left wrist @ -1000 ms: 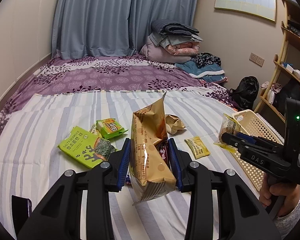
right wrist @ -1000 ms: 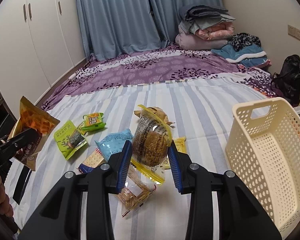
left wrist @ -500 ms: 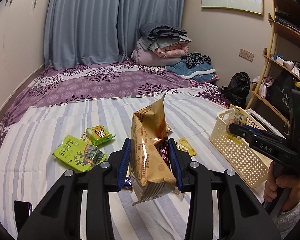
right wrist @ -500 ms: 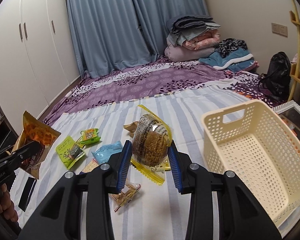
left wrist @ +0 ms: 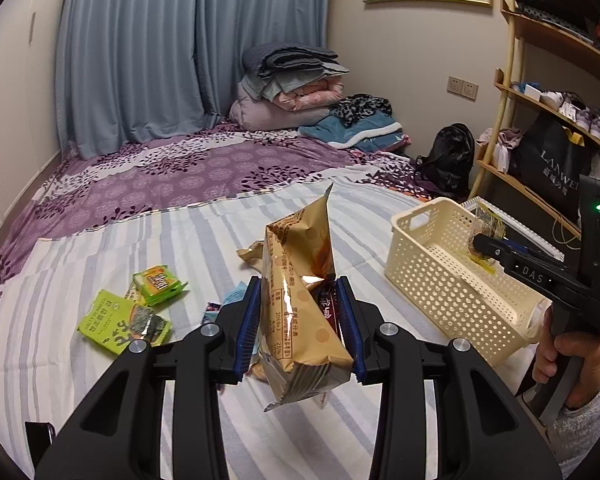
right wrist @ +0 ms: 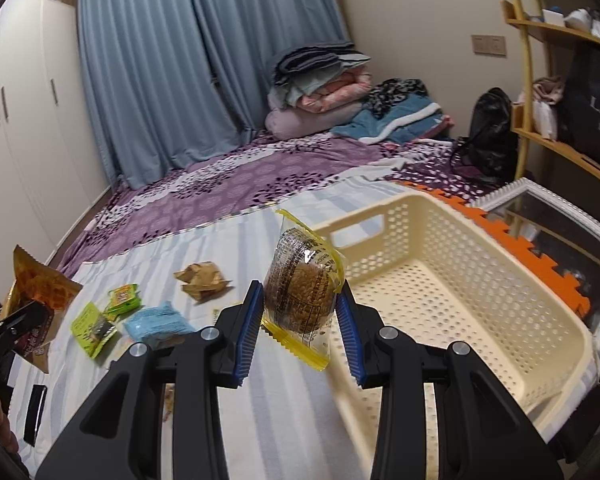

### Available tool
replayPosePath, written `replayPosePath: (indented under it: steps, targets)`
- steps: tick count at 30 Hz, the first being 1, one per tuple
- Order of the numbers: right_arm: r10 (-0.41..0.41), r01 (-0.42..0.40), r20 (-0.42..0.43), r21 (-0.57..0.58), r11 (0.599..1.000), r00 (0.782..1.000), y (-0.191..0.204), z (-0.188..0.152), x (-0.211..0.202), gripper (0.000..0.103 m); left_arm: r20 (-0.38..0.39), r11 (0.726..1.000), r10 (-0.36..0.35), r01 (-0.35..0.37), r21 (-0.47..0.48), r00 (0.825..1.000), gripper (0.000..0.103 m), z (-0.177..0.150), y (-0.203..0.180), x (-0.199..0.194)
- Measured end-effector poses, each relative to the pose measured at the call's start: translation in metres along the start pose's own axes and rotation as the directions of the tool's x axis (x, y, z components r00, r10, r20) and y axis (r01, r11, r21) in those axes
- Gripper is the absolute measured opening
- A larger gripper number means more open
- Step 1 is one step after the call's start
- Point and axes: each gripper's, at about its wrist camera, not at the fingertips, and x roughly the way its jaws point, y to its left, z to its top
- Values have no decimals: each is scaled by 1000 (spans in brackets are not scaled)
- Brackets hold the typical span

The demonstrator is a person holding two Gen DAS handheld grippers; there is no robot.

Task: Organize snacks
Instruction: 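Carry the round cookie into the cream basket and open the right gripper, then lower the tan snack bag into the basket and open the left gripper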

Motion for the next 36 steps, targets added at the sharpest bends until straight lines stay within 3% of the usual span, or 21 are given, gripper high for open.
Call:
replayPosePath:
  steps: [14, 15, 17, 18, 29, 36]
  targets:
    - [-123, 126, -36, 88, 988, 992, -74, -17, 7, 41, -38, 991, -83, 86, 98, 996, 38, 21, -68, 34]
    - [-129, 131, -35, 83, 988, 991, -75, -18, 7, 43, -41, 991, -87, 90, 99, 995, 38, 22, -71, 36]
    - [-139, 141, -26, 80, 987, 990, -78, -18, 6, 67, -46, 989, -96, 101, 106, 994, 38, 24, -80, 41]
    - [-145, 146, -18, 77, 986, 989, -79, -17, 5, 69, -48, 988, -100, 105, 109, 994, 38, 26, -83, 42]
    - [-216, 217, -15, 63, 974, 976, -96, -14, 1, 72, -70, 965, -205, 214, 153, 976, 38, 46, -134, 77]
    - [-242, 243, -18, 72, 967, 970, -106, -15, -3, 72, -104, 935, -295, 309, 175, 950, 38, 55, -175, 108]
